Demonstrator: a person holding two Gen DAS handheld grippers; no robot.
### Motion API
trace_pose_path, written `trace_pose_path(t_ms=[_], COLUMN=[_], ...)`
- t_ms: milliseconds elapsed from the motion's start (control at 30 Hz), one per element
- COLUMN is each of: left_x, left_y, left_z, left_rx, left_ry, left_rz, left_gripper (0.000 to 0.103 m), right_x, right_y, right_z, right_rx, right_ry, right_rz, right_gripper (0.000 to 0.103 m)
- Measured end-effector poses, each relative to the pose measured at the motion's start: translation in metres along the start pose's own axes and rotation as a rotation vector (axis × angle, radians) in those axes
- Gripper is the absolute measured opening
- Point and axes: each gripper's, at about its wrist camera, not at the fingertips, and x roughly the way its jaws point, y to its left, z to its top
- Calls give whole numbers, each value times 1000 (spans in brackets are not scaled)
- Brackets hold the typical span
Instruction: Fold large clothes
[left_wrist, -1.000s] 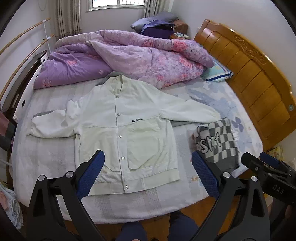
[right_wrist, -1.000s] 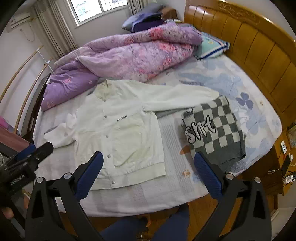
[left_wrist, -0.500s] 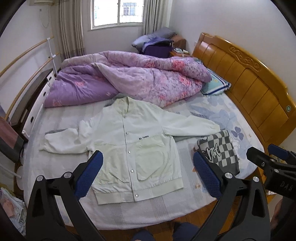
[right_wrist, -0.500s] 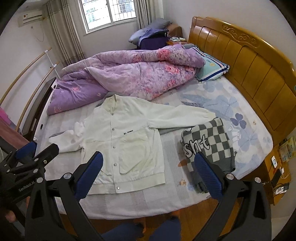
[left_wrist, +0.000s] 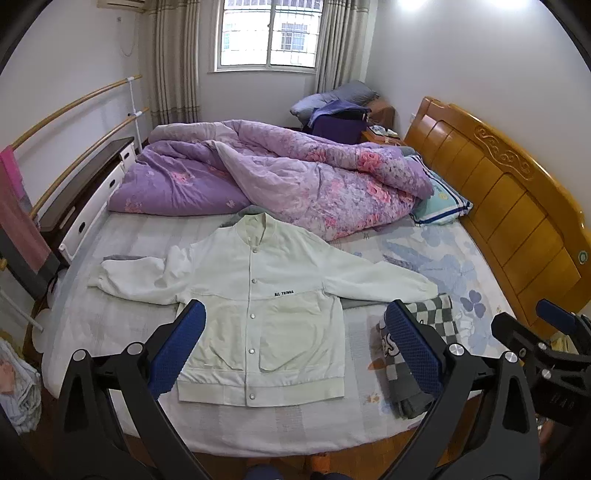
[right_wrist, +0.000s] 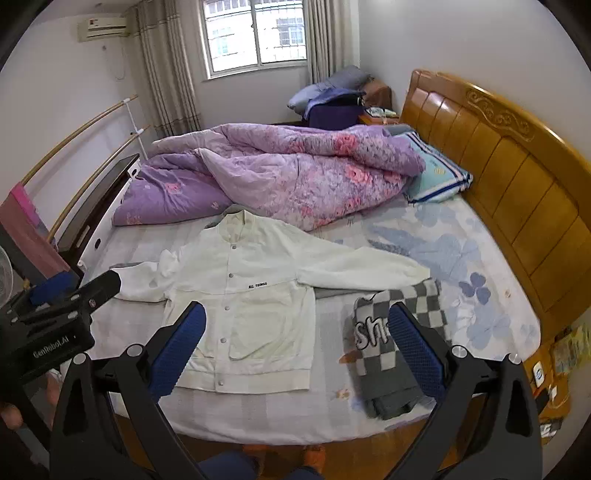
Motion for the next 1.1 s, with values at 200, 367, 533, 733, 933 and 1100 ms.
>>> trace_pose_path(t_ms=[200,367,533,733,933,1100], left_x=[-13,-20,-23,-28,-29,-29], left_y=[-21,-32,-33,-30,-27,-21], left_z=[1,4,6,10,14,19], left_rx=[19,37,36,44,53,67], left_ry=[-9,-7,-12,-13,-8,-13], left_rz=[24,25,32,40,39,36], left_gripper=[98,98,98,98,98,98], right_x=[-12,-20,-25,-28,-29,-26], right_y=[-11,-9,-3,6,14,20], right_z=[2,6,8,14,16,20], right_rx=[15,3,-1,1,4,12], right_ry=[-15,-23,-29,-35,-41,-38], right_rz=[30,34,40,42,35,25], right_gripper=[95,95,95,95,95,95])
